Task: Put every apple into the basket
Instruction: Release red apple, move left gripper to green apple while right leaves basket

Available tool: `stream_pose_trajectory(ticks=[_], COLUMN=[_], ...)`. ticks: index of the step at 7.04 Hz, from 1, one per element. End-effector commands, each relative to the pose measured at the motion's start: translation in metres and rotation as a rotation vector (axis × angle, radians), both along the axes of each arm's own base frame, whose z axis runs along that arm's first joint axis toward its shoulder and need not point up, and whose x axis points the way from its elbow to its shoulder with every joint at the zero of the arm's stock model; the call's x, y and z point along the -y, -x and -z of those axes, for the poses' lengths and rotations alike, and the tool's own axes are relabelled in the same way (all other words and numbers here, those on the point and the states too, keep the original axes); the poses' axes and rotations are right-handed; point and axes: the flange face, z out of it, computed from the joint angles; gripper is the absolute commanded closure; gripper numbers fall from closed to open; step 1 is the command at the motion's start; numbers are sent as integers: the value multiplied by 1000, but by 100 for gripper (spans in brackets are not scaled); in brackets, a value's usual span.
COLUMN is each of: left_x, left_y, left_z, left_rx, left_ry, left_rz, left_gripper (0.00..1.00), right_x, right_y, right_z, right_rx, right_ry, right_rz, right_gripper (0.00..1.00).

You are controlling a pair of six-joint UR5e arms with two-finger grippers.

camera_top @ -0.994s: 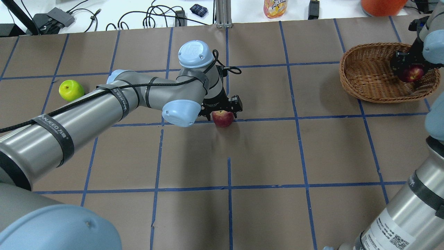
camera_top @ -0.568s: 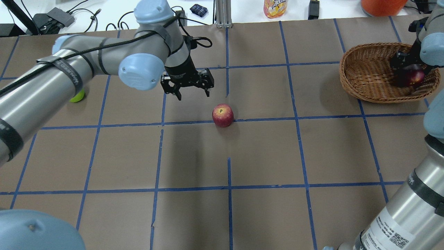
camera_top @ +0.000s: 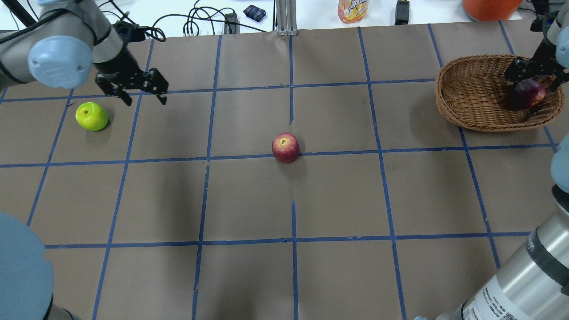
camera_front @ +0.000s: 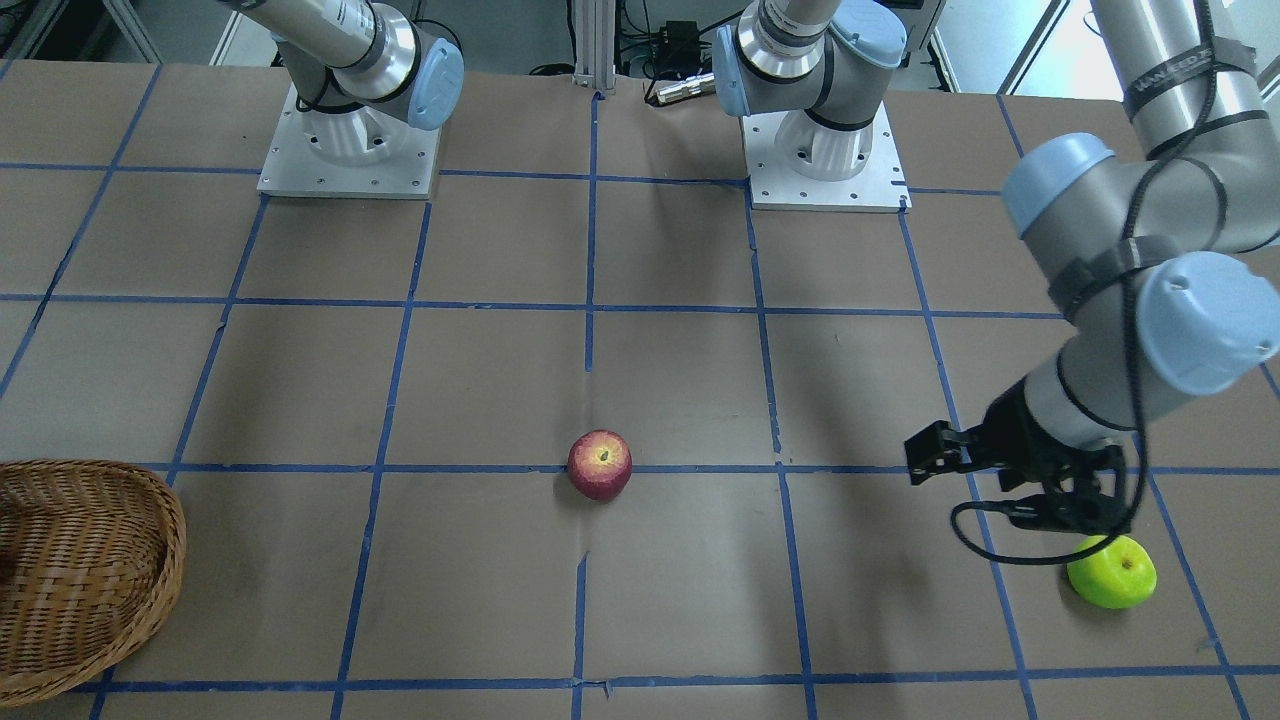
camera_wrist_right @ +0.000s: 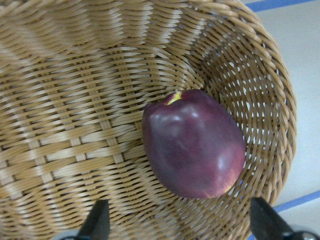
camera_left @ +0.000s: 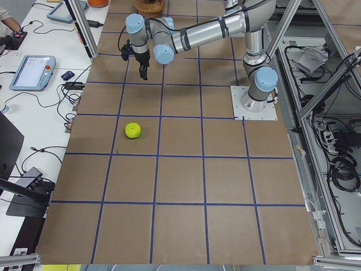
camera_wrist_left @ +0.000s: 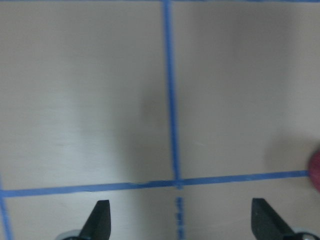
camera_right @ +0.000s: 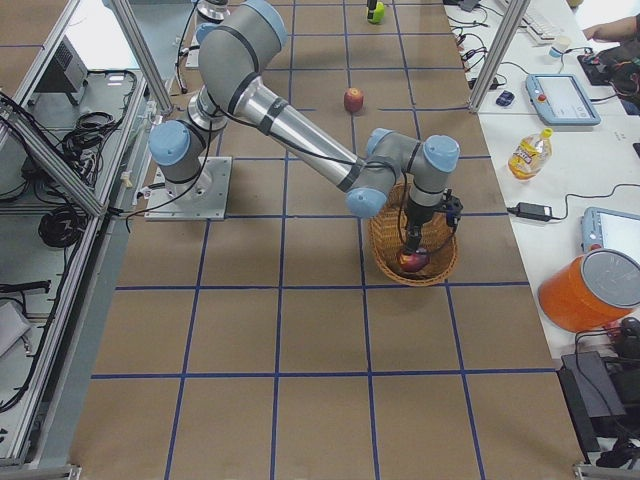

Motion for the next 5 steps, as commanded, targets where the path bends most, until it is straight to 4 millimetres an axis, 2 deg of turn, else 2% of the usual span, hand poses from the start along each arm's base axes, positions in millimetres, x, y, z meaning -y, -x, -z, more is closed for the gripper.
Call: stream_pose_trajectory(ticks=[1, 2, 3, 4, 5], left_x=[1, 18, 25, 30, 32], left_y=[-120, -138, -152, -155, -164], left_z=[24, 39, 61, 82, 102], left_rx=[45, 117, 224, 214, 203], left_ry=[49, 105, 100, 77, 64], left_rz=[154, 177, 173, 174, 164], left_gripper=[0, 0, 0, 0, 0], right_x=[-12, -15, -16, -26, -31], right_y=[-98, -177, -269, -350, -401], right_z=[-65, -74, -72, -64, -51], right_rx=[132, 138, 135, 157, 258], right_ry=[0, -22, -37, -44, -59], right_rz=[-77, -73, -80, -108, -114], right_gripper=[0, 0, 0, 0, 0])
